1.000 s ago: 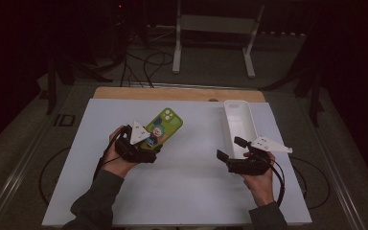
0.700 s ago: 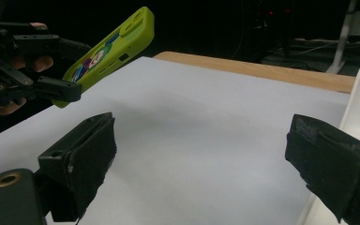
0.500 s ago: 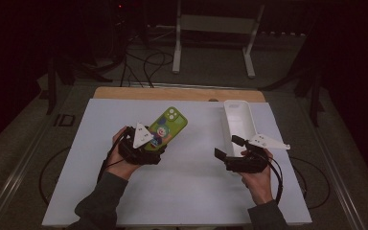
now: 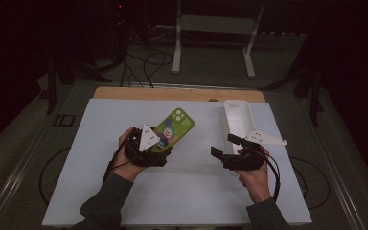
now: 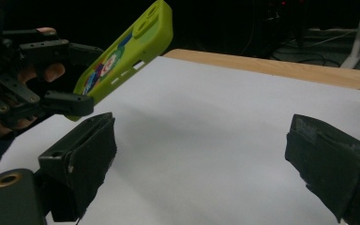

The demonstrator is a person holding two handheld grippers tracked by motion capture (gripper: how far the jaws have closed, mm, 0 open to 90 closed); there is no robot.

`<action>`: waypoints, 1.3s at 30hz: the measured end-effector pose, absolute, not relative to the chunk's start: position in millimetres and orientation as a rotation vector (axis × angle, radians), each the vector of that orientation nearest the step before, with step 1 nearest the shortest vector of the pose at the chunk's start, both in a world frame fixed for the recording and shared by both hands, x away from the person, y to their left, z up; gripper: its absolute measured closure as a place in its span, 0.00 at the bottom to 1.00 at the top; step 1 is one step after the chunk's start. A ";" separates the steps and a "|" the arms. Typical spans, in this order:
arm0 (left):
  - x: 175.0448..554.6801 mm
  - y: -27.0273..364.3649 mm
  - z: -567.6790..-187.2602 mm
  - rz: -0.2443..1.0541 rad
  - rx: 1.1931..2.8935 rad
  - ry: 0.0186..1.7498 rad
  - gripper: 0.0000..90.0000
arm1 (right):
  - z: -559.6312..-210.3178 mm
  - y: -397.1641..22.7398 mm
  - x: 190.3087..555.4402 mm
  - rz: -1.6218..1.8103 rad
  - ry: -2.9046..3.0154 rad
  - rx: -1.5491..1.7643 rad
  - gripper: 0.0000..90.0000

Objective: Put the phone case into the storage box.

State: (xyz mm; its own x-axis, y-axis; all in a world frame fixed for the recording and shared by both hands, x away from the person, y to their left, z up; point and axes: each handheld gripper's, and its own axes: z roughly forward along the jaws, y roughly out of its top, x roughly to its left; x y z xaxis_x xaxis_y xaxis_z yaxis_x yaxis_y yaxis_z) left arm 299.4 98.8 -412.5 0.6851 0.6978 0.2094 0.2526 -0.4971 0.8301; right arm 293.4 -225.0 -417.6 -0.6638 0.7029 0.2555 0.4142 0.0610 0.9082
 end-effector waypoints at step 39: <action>282.6 70.9 -411.7 0.679 2.058 0.600 0.18 | -401.5 -193.4 305.2 1.696 2.153 1.144 0.12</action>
